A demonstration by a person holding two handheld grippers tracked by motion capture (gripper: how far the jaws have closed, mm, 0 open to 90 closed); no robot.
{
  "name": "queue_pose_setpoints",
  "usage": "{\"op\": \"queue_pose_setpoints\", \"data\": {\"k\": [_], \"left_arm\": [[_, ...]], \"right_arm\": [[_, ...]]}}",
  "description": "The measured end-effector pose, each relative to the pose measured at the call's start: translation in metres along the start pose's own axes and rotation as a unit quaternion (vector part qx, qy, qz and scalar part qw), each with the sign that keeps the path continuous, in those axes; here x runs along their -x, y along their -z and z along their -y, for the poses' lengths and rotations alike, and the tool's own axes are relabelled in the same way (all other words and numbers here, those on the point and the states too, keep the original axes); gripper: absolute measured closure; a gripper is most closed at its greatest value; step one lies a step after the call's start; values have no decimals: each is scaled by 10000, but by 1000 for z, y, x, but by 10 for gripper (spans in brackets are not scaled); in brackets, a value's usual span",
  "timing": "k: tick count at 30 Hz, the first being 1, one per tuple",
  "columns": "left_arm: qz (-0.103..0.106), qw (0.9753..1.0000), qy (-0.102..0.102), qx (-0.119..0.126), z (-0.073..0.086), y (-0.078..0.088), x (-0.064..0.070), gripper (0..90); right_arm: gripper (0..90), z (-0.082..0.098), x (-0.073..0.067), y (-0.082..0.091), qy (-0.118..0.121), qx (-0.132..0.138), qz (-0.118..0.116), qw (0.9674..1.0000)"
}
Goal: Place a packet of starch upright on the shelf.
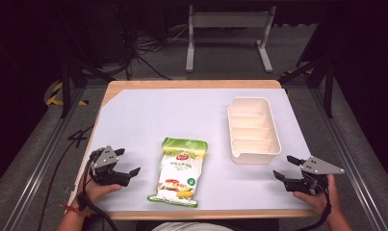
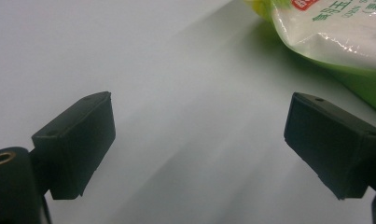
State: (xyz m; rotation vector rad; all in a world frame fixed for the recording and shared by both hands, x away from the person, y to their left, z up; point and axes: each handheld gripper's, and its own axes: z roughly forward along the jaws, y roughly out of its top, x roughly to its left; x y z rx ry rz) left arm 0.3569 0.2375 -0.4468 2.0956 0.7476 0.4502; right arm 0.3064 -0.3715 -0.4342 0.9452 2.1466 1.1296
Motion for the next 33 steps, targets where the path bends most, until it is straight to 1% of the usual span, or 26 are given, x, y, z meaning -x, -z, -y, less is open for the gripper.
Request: {"op": "queue_pose_setpoints", "data": {"k": [1,2,4,7,8,9,10,11,12,15,17,20,22,25,27,30,33], "left_arm": [[-8,10000,13,-59,-1,-1,0,88],[66,9999,41,-100,-1,-3,1,86],[134,9998,-13,-138,-2,-5,1,98],[219,9996,-1,-170,-3,-7,0,99],[295,9993,11,-213,-4,-8,0,99],[305,9992,-42,-237,-5,-10,-1,98],[379,9989,-55,-278,-7,-12,-1,97],[504,9983,-51,-297,-11,-14,-3,94],[561,9980,-73,-299,-15,-16,-3,89],[650,9970,-267,-325,-31,-21,-3,89],[790,9958,-351,-306,-43,-25,-2,86],[862,9946,-484,-306,-55,-32,0,83],[943,9933,-577,-348,-64,-38,1,83],[1084,9913,-649,-371,-74,-46,1,76],[1166,9899,-681,-443,-79,-51,1,71],[1254,9884,-721,-464,-89,-61,0,66],[1308,9860,-850,-595,-99,-71,1,60]], "right_arm": [[238,0,0,0,21,-5,-20,10000],[237,0,-1,0,25,-10,-28,10000],[237,0,-1,0,29,-10,-49,10000],[237,-1,-2,0,56,-46,-24,10000],[237,-1,-2,-1,64,-55,-14,10000],[237,-1,-3,-1,80,-93,-17,9999],[237,-1,-3,-2,79,-116,-13,9999],[237,0,-4,-2,94,-148,-15,9998],[238,0,-4,-2,102,-172,-18,9998],[238,2,-4,-2,88,-199,-9,9998],[238,3,-4,-2,79,-235,-21,9997],[238,4,-5,-1,78,-257,-24,9996],[237,4,-6,0,87,-251,-23,9996],[238,4,-8,0,129,-275,-26,9995],[238,5,-8,1,147,-284,-24,9995],[238,5,-6,2,66,-248,65,9996],[238,5,-6,1,62,-269,49,9996]]}}
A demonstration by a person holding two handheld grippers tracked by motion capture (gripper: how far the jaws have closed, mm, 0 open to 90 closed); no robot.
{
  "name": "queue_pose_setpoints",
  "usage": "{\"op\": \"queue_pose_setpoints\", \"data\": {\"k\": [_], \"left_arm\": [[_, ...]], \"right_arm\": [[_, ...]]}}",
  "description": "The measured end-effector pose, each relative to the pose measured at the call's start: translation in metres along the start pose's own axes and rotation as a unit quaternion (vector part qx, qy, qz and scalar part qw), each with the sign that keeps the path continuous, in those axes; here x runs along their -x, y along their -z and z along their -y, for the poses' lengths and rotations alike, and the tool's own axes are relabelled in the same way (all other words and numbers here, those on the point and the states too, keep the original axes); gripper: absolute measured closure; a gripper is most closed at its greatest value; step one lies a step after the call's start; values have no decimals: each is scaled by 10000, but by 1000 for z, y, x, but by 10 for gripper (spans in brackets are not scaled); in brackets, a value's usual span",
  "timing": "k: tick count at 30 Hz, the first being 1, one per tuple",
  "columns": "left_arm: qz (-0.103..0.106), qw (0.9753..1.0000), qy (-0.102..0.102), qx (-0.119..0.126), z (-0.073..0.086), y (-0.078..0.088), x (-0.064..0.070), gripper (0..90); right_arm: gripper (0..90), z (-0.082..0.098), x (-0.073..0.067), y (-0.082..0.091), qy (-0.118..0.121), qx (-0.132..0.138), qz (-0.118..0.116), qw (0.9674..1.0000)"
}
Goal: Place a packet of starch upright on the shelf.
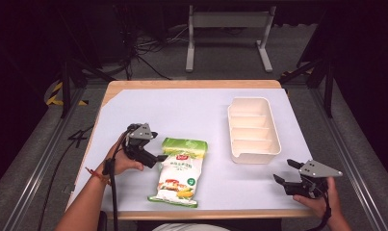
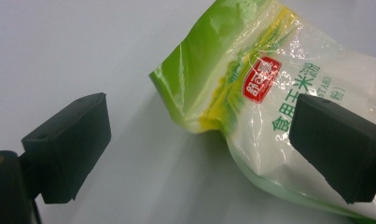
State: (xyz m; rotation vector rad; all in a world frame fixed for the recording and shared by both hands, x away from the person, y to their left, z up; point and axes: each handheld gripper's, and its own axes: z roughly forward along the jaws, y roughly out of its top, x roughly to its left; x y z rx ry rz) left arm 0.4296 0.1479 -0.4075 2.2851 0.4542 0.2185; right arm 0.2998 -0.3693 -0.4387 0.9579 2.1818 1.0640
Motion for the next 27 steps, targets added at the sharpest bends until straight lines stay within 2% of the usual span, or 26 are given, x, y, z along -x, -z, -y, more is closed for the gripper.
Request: {"op": "queue_pose_setpoints", "data": {"k": [2,5,9,11,14,18,21,23,26,27], "left_arm": [[45,10000,-30,-20,-3,-3,-1,60],[66,9996,-228,-182,-13,-14,-1,59],[227,9992,-268,-187,-25,-25,-4,61],[224,9988,-369,-219,-32,-31,-4,62],[462,9978,-429,-218,-43,-40,-4,61],[621,9948,-621,-515,-54,-54,-1,57],[617,9923,-730,-786,-57,-65,1,53],[603,9909,-727,-954,-59,-73,0,53],[503,9915,-607,-1038,-61,-78,-3,53],[529,9918,-595,-1003,-61,-78,-5,55]], "right_arm": [[238,0,0,-1,28,-18,0,10000],[238,0,-1,-2,42,-59,-27,10000],[238,1,0,-3,15,-116,-18,9999],[237,1,0,-3,13,-129,3,9999],[237,1,0,-3,27,-137,10,9999],[236,2,-1,-4,78,-192,22,9998],[236,2,-1,-4,87,-201,20,9998],[236,2,-1,-4,83,-191,8,9998],[234,2,-1,-4,86,-230,-2,9997],[234,3,-1,-4,91,-238,-10,9997]]}}
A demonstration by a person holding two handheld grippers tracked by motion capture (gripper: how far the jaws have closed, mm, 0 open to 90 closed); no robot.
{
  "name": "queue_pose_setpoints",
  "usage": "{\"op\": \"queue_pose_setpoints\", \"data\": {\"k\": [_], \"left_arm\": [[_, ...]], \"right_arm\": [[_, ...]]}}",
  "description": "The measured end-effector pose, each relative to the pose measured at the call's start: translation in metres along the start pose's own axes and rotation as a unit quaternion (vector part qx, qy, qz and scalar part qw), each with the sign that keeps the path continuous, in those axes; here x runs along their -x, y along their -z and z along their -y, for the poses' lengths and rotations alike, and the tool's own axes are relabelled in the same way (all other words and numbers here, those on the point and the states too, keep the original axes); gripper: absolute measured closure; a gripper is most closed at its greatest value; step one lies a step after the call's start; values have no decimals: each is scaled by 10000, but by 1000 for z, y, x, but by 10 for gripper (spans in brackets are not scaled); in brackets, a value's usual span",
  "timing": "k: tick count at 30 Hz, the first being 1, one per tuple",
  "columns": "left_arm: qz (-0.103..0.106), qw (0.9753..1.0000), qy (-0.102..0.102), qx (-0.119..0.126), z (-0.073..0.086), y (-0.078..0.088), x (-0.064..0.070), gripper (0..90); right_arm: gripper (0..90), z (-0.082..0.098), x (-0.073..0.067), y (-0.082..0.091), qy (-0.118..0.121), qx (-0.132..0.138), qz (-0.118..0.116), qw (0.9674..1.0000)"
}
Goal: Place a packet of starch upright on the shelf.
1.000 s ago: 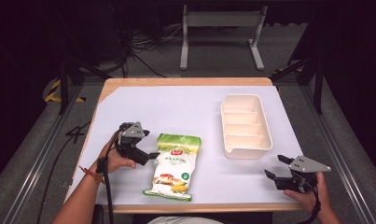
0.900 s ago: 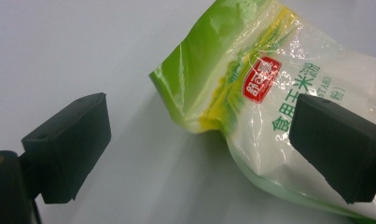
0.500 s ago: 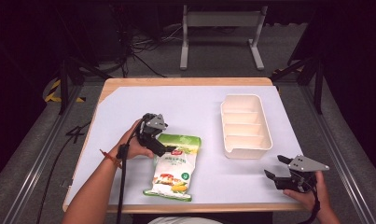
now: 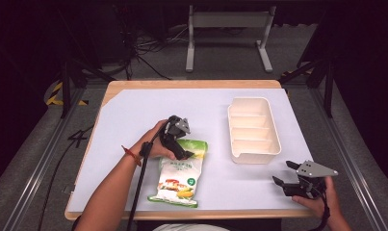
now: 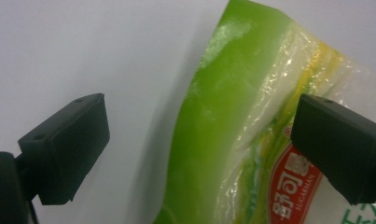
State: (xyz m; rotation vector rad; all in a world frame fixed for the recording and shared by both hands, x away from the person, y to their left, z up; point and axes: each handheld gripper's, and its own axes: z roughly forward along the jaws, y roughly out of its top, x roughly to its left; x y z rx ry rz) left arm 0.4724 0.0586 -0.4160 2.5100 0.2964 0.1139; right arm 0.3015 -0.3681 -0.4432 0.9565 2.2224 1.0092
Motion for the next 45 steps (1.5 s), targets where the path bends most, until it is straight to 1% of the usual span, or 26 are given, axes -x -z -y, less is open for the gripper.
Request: {"op": "queue_pose_setpoints", "data": {"k": [1,2,5,9,10,12,16,17,18,20,21,25,27,28,29,30,31,32,33,35,37,38,41,43,44,45], "left_arm": [[0,10000,0,0,0,0,0,61],[99,9999,-17,-9,1,-1,-2,61],[223,9997,76,-81,3,-4,-4,52],[215,9997,48,-132,3,-3,-6,40],[312,9994,92,-152,3,-4,-8,43],[322,9991,155,-207,3,-4,-10,25],[752,9964,164,-350,4,-7,-10,48],[883,9944,146,-564,4,-9,-9,57],[883,9944,146,-564,4,-9,-9,64],[1033,9926,76,-633,3,-8,-7,85],[1160,9911,31,-653,3,-6,-6,127],[1372,9873,-238,-765,3,0,-1,311],[1349,9869,-280,-839,2,3,3,353],[1323,9868,-302,-889,2,4,5,420],[1296,9867,-330,-920,2,4,7,420],[1210,9869,-395,-993,2,4,10,488],[1107,9869,-453,-1086,1,4,14,488],[968,9866,-570,-1183,1,3,18,559],[873,9860,-601,-1287,1,2,22,635],[752,9865,-625,-1313,2,2,29,699],[586,9882,-647,-1262,4,4,37,769],[586,9882,-647,-1262,4,4,37,785],[309,9913,-621,-1122,8,6,46,818],[115,9929,-641,-993,12,8,50,837],[27,9947,-548,-865,14,9,53,851],[-54,9952,-572,-787,16,10,54,851]], "right_arm": [[234,0,0,0,0,0,0,10000],[234,0,0,0,-1,-5,-3,10000],[234,0,0,-1,16,-34,-23,10000],[233,0,0,-2,7,-49,-19,10000],[233,0,0,-2,9,-50,-18,10000],[233,0,0,-2,6,-66,-22,10000],[233,0,-1,-3,20,-100,-22,9999],[233,0,0,-3,17,-102,-33,9999],[233,0,0,-3,17,-102,-33,9999],[233,0,0,-3,10,-110,-38,9999],[233,0,0,-3,20,-106,-40,9999],[233,0,0,-2,3,-93,-58,9999],[233,0,0,-3,6,-96,-68,9999],[233,0,0,-3,16,-104,-70,9999],[233,0,0,-3,16,-104,-70,9999],[233,0,0,-3,14,-99,-78,9999],[233,0,0,-3,14,-99,-78,9999],[233,0,0,-2,12,-95,-74,9999],[233,0,0,-2,14,-95,-74,9999],[233,0,0,-2,31,-94,-76,9999],[233,0,0,-2,14,-91,-91,9999],[233,0,0,-2,14,-91,-91,9999],[233,0,0,-2,26,-100,-85,9999],[233,0,0,-2,30,-96,-76,9999],[233,1,0,-2,26,-99,-72,9999],[233,1,0,-2,26,-99,-72,9999]]}}
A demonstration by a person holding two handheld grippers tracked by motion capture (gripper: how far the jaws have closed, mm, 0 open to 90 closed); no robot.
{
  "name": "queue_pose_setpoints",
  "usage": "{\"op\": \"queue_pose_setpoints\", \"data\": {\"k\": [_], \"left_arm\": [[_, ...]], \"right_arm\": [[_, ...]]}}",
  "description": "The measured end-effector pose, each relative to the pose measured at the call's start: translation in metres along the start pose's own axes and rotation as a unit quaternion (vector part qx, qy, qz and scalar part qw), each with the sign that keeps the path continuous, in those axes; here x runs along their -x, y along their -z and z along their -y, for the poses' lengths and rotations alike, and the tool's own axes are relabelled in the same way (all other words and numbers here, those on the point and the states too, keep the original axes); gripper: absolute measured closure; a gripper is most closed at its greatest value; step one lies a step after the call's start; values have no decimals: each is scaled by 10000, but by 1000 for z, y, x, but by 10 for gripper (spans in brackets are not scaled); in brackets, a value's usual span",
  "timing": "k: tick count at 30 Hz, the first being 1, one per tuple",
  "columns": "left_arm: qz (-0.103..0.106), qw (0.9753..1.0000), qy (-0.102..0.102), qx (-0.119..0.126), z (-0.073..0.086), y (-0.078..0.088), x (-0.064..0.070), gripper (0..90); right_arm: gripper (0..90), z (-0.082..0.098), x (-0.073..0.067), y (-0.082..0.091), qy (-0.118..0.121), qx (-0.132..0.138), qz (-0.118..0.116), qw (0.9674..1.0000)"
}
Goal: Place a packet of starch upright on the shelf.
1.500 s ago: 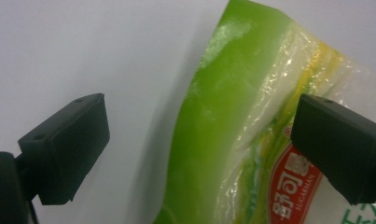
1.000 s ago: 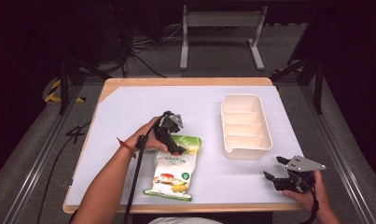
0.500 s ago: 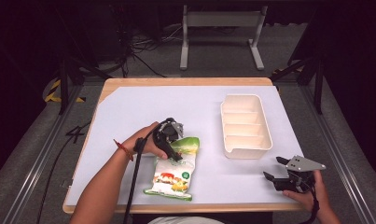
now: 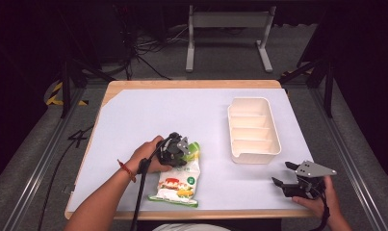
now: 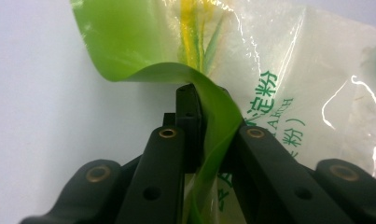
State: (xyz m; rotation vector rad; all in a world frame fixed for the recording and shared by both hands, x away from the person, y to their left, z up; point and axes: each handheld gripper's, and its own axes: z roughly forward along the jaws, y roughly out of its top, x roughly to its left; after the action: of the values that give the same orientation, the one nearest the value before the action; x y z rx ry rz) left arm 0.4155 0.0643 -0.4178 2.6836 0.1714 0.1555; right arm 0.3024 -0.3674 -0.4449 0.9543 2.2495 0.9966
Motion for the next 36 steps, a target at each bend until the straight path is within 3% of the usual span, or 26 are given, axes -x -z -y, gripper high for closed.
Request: {"op": "queue_pose_setpoints", "data": {"k": [3,8,9,10,11,14,16,19,24,30,33,36], "left_arm": [[-241,9993,88,265,5,5,4,867],[-629,9968,94,475,10,12,6,878],[-799,9957,67,474,10,14,7,878],[-1107,9917,100,646,10,19,8,880],[-1107,9917,100,646,10,19,8,881],[-1377,9864,148,884,10,27,8,881],[-1414,9850,135,980,11,34,6,882],[-1536,9810,111,1177,12,43,7,882],[-1806,9714,195,1532,13,57,11,884],[-2215,9547,247,1969,11,74,14,887],[-2381,9479,203,2106,8,80,17,888],[-2495,9442,110,2146,5,83,18,889]], "right_arm": [[233,0,1,0,-11,9,-9,10000],[233,0,1,1,-17,21,-9,10000],[233,1,1,1,-30,30,-3,10000],[233,1,2,1,-32,29,0,10000],[233,1,2,1,-32,29,0,10000],[233,1,1,1,-23,31,5,10000],[233,1,2,2,-50,46,1,10000],[233,1,3,2,-70,49,-3,10000],[234,1,3,3,-66,100,29,9999],[234,0,3,4,-83,171,34,9998],[234,0,3,5,-110,224,3,9997],[235,-1,3,6,-144,247,-10,9996]]}}
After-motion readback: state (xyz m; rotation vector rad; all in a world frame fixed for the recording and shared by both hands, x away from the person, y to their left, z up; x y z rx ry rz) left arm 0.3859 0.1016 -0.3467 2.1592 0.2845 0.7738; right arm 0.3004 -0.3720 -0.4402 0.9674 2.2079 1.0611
